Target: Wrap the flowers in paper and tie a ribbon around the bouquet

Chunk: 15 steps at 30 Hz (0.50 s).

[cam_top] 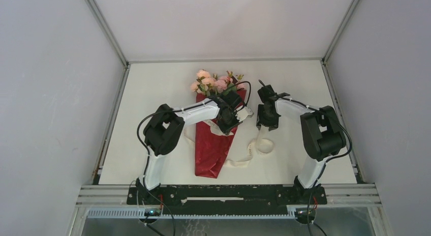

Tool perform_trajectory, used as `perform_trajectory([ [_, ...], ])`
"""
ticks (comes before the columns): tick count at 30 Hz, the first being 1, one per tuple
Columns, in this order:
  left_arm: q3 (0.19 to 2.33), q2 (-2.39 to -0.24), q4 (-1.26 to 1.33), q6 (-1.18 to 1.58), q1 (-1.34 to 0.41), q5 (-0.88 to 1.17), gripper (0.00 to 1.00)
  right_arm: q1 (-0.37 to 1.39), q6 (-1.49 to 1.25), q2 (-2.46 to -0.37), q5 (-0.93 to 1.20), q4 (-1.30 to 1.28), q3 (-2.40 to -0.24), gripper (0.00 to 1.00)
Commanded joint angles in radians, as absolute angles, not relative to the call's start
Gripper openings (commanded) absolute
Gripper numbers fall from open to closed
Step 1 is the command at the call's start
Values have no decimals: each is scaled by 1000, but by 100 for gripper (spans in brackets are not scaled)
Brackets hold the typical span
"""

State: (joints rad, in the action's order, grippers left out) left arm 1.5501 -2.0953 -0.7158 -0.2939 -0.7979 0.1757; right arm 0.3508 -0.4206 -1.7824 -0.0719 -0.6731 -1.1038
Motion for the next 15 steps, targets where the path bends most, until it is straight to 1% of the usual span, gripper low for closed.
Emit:
perform_trajectory([
  [1,1528,-2110,-694,-287,-794,163,0,342,-432,-1824,-12,-588,-1104,44],
  [2,1530,-2110,-695,-287,-793,163,0,333,-427,-1823,-12,-585,-1104,29],
  [4,1529,-2112,-692,-287,-793,162,0,316,-409,-1814,32,-580,-1103,6],
  [5,1529,-2113,-692,-287,-793,160,0,303,-399,-1803,41,-580,-1103,0],
  [10,1531,-2125,-690,-288,-793,149,0,171,-363,-1647,60,-596,-1103,0],
  [15,1540,-2135,-690,-290,-793,147,0,-6,-354,-1329,98,-631,-1124,0],
])
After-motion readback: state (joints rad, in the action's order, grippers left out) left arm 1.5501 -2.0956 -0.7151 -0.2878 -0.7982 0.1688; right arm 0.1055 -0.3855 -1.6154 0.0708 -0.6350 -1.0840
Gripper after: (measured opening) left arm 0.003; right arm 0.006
